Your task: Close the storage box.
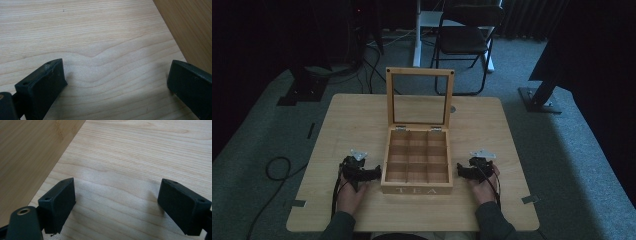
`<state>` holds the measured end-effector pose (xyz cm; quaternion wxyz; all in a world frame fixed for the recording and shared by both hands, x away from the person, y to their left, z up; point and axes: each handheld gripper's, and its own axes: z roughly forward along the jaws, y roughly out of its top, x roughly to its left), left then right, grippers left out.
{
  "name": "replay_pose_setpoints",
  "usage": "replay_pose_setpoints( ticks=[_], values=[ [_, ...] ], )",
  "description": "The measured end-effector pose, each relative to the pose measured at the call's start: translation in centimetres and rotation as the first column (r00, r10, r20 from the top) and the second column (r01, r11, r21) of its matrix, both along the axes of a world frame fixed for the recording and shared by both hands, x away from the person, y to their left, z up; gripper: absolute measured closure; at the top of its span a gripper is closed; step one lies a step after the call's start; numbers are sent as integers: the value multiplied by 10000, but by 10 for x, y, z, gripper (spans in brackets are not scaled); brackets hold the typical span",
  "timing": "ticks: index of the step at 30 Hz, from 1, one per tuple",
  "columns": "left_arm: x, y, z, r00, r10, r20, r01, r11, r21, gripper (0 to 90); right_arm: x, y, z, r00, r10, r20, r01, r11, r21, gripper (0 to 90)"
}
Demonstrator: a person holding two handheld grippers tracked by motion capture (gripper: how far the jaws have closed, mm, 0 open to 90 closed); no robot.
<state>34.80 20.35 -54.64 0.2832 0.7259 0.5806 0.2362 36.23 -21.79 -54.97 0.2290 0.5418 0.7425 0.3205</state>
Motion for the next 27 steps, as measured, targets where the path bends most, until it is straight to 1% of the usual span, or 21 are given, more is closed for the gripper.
replay_pose_setpoints(
  ticks=[3,7,11,14,17,18,19,20,23,27],
  values=[
    [0,0,0,10000,-1,0,1,10000,7,16,-1,1,0,9997,257,-8,-257,9997,6,138],
    [0,0,0,10000,-2,-2,2,10000,3,16,-2,3,0,9990,442,2,-442,9990,-2,138],
    [0,0,0,10000,0,1,0,10000,7,16,-2,3,0,9990,440,-3,-440,9990,-2,143],
    [0,0,0,10000,-1,1,1,10000,7,16,-2,4,1,9983,558,-138,-559,9984,-49,146],
    [0,0,0,10000,-2,0,2,10000,9,16,-2,4,3,9982,547,-261,-550,9984,-91,153],
    [0,0,0,10000,-2,-1,2,10000,0,16,-1,5,5,9971,623,-434,-630,9979,-146,209],
    [0,0,0,10000,-2,-2,2,10000,2,16,-2,5,8,9956,689,-629,-703,9973,-197,300],
    [0,0,0,10000,-3,-1,3,10000,5,16,-2,5,11,9945,724,-763,-743,9970,-223,338],
    [0,0,0,10000,-2,-1,2,10000,7,16,-3,3,15,9926,777,-937,-764,9969,182,374],
    [0,0,0,10000,-1,-1,1,10000,7,16,-3,2,23,9917,898,-923,-863,9954,421,403]
  ],
)
